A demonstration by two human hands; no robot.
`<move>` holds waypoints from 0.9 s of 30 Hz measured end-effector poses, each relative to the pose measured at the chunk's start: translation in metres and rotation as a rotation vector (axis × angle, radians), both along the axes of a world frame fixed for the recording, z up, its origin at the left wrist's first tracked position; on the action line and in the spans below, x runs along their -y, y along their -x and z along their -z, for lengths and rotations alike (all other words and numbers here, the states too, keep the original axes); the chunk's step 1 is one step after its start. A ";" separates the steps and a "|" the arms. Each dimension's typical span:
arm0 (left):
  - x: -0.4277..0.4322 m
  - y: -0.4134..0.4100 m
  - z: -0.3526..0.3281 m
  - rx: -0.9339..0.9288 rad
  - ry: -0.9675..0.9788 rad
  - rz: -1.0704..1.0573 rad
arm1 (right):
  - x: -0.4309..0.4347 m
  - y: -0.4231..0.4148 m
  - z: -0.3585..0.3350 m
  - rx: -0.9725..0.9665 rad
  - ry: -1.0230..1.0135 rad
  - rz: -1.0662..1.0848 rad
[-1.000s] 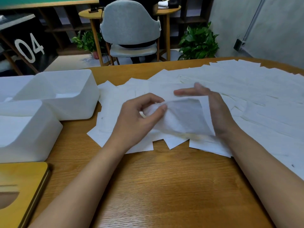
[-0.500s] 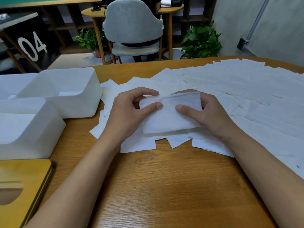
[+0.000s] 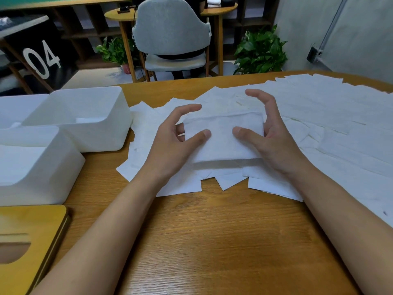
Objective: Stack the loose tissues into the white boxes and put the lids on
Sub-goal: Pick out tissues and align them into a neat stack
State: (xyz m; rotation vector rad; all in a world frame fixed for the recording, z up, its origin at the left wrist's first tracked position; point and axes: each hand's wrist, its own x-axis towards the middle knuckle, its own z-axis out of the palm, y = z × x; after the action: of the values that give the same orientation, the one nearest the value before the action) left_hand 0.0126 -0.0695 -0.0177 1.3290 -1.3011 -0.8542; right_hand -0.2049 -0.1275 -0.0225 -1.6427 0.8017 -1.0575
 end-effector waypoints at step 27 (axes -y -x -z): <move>0.001 0.008 0.028 0.742 0.282 0.267 | 0.008 0.005 0.006 -0.240 0.071 0.178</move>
State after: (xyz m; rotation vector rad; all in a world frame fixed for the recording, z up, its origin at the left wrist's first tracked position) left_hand 0.0044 -0.0702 -0.0461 1.3027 -2.1241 -0.3140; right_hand -0.2098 -0.1359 -0.0287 -1.8075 1.0959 -1.0327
